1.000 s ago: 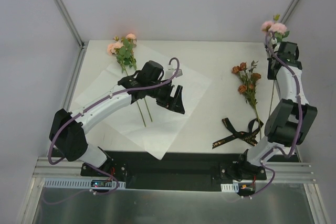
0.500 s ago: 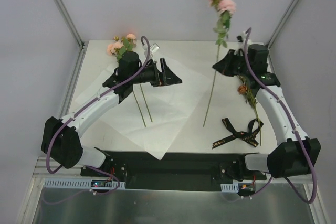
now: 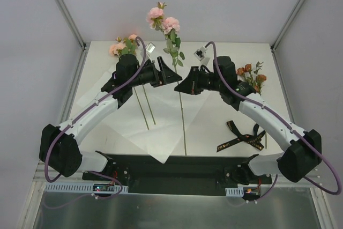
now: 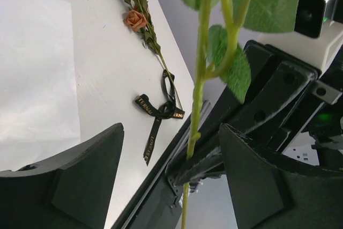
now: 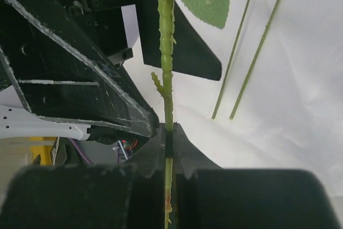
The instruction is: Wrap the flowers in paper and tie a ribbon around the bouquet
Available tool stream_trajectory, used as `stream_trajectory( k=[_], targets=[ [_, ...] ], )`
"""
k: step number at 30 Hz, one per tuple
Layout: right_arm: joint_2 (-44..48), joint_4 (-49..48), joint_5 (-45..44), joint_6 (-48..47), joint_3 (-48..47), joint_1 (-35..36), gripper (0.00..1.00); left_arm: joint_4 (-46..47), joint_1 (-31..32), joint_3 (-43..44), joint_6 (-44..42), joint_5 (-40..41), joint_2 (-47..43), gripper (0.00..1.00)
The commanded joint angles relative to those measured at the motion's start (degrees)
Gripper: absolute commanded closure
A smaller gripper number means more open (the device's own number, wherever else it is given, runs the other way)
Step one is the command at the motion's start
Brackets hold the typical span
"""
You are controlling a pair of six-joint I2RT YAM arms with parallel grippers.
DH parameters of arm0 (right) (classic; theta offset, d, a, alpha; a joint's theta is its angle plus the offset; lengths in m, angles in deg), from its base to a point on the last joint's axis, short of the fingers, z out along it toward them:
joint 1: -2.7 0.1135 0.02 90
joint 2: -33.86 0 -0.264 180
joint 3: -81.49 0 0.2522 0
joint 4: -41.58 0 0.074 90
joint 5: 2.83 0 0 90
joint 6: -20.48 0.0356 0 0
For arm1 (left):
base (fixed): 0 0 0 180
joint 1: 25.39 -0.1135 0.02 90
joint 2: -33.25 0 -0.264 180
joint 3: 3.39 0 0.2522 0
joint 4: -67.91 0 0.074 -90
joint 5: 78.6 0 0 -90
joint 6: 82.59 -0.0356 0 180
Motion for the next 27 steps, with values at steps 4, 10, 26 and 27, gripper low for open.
stream_trajectory(
  k=[4,10,26,27],
  targets=[
    [-1.53,-4.42,0.99,1.97,-3.21,3.70,1.00,-3.26,-1.13,4.04,-3.80,2.40,-1.74,0.55],
    [-1.71,-0.05,-1.10,-3.10,-4.71,4.32,0.83,-9.29,-5.17,5.44,-7.12,2.57,-2.09,1.00],
    [4.44,34.32,-18.60,-19.29,-5.06,-17.38,0.27,-48.08,-19.95,46.92,-25.33,11.70,42.10,1.00],
    [4.53,35.03,-20.61,-20.00,-4.80,-18.00,0.27,-48.17,-19.95,47.63,-25.16,12.67,44.12,1.00]
  ],
)
